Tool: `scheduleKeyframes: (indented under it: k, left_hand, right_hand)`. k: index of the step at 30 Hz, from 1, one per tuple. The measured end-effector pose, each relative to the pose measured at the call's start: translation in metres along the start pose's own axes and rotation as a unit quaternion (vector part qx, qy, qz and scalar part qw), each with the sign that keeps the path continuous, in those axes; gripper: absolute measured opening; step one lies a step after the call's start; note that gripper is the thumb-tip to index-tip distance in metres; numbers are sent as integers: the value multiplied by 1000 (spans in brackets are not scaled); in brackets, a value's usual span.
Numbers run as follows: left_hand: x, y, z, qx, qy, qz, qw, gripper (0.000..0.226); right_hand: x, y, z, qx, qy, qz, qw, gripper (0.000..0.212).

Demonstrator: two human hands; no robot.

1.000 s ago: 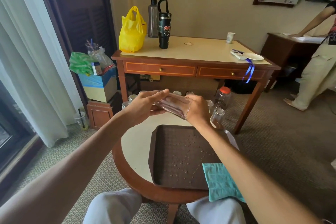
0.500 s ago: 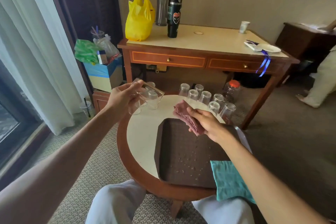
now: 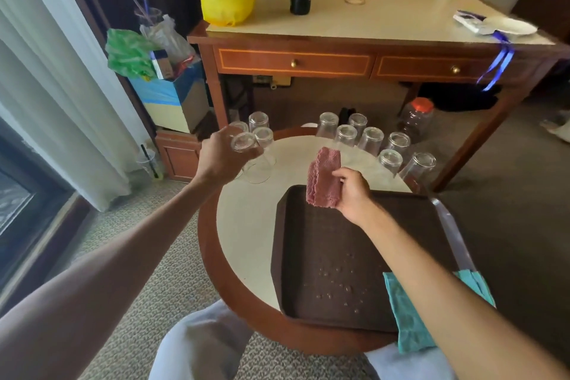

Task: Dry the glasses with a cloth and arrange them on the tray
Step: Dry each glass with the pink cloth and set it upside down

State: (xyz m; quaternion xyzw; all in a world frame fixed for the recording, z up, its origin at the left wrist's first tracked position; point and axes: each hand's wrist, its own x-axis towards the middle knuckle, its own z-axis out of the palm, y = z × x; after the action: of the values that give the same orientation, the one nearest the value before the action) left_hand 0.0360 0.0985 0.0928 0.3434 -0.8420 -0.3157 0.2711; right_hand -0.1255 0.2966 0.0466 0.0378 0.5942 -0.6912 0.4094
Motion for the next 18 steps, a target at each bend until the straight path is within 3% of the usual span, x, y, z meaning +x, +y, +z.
scheduleKeyframes:
  k: [3, 8, 13, 18]
  left_hand:
    - [14, -7, 18, 47, -3, 12, 999, 58]
    - [34, -30, 45, 165, 16, 36, 986, 64]
    - [40, -44, 59, 205, 17, 47, 978, 64]
    - [38, -58, 66, 226, 23, 51, 973, 65]
  right_hand:
    - [19, 3, 7, 21, -7, 15, 1000, 32]
    - [40, 10, 14, 1, -46, 15, 999, 27]
    - [48, 9, 18, 47, -62, 20, 997, 29]
    - [58, 17, 18, -75, -104, 17, 992, 78]
